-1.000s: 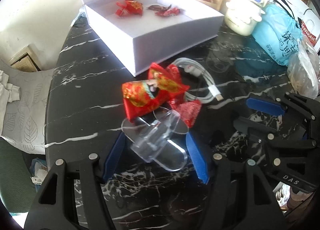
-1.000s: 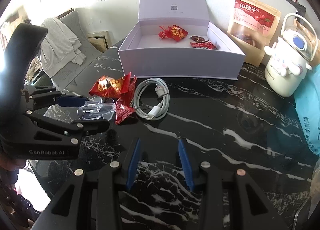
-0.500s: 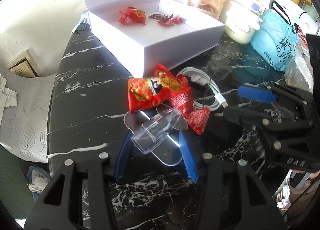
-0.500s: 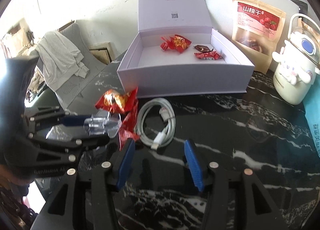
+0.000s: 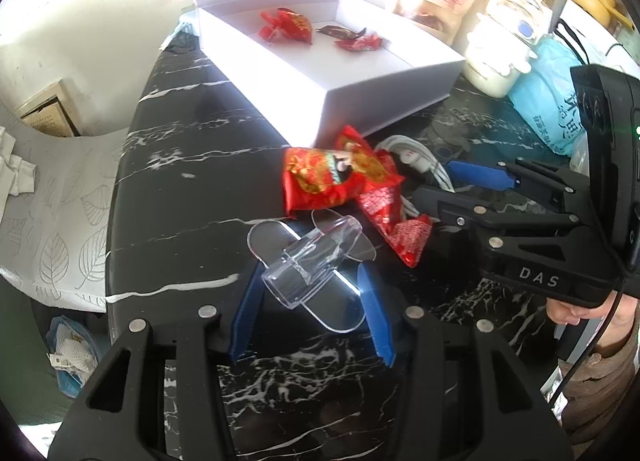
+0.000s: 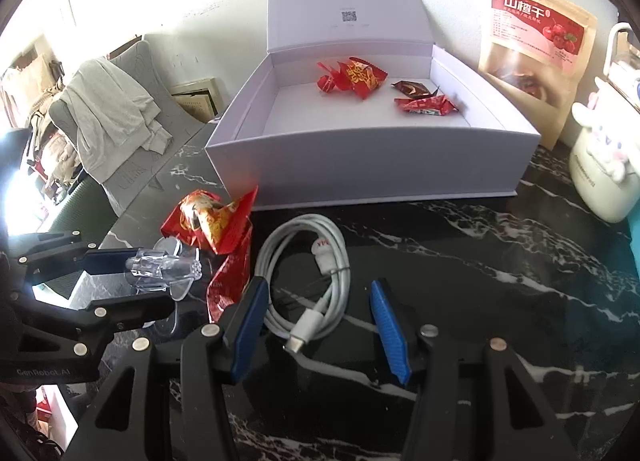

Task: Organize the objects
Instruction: 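Grasp the clear plastic holder with the left tool while the right tool grasps the white cable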

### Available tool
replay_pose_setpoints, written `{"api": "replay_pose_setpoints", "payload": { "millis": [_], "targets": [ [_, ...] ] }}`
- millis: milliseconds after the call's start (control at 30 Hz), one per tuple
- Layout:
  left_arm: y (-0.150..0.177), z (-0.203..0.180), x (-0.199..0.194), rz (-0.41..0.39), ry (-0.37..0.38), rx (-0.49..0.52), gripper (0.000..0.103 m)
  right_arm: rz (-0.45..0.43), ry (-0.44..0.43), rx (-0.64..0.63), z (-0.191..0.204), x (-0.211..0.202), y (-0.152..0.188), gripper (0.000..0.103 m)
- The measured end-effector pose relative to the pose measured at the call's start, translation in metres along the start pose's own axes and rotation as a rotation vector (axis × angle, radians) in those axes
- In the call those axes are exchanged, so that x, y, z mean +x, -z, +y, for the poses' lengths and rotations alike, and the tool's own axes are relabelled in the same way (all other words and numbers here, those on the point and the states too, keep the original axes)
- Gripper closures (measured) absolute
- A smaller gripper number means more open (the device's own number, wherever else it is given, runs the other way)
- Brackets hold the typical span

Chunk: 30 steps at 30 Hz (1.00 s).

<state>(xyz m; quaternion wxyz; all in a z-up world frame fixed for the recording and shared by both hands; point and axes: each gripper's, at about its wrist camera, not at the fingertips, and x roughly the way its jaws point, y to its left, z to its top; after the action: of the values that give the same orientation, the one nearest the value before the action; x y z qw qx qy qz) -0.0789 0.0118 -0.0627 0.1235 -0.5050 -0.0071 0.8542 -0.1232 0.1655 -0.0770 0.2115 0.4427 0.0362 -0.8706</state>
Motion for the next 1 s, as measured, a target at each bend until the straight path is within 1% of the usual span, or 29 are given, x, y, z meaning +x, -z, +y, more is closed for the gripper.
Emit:
{"api": "replay_pose_setpoints", "payload": {
  "millis": [67, 100, 133, 233, 367, 533, 767, 900, 967, 1000],
  "targets": [
    [0.000, 0.002, 0.000, 0.004, -0.006, -0.005, 0.056, -0.007, 0.006, -0.015, 0.003, 0.001, 0.000, 0.050],
    [0.000, 0.002, 0.000, 0.005, -0.010, -0.005, 0.056, -0.009, -0.001, -0.014, 0.003, 0.001, 0.000, 0.057],
    [0.000, 0.003, -0.001, 0.007, -0.014, -0.005, 0.056, -0.007, -0.013, -0.008, 0.003, 0.001, 0.000, 0.068],
    [0.000, 0.003, -0.002, 0.011, -0.011, -0.014, 0.056, -0.002, 0.007, 0.002, 0.001, -0.001, 0.002, 0.077],
    [0.002, -0.001, -0.004, 0.021, 0.011, -0.020, 0.056, 0.017, 0.001, 0.027, -0.003, -0.007, 0.007, 0.078],
    [0.007, -0.015, -0.012, 0.026, 0.047, -0.004, 0.056, 0.042, 0.020, 0.037, -0.007, -0.021, 0.020, 0.078],
    [0.013, -0.029, -0.019, 0.045, 0.080, 0.006, 0.056, 0.074, 0.055, 0.076, -0.015, -0.047, 0.051, 0.078],
    [0.018, -0.036, -0.024, 0.048, 0.105, 0.008, 0.056, 0.076, 0.065, 0.103, -0.017, -0.060, 0.066, 0.078],
    [0.021, -0.037, -0.025, 0.052, 0.113, -0.001, 0.056, 0.079, 0.069, 0.111, -0.017, -0.065, 0.072, 0.077],
    [0.023, -0.038, -0.026, 0.055, 0.115, -0.004, 0.056, 0.076, 0.069, 0.116, -0.016, -0.066, 0.074, 0.075]
  ]
}}
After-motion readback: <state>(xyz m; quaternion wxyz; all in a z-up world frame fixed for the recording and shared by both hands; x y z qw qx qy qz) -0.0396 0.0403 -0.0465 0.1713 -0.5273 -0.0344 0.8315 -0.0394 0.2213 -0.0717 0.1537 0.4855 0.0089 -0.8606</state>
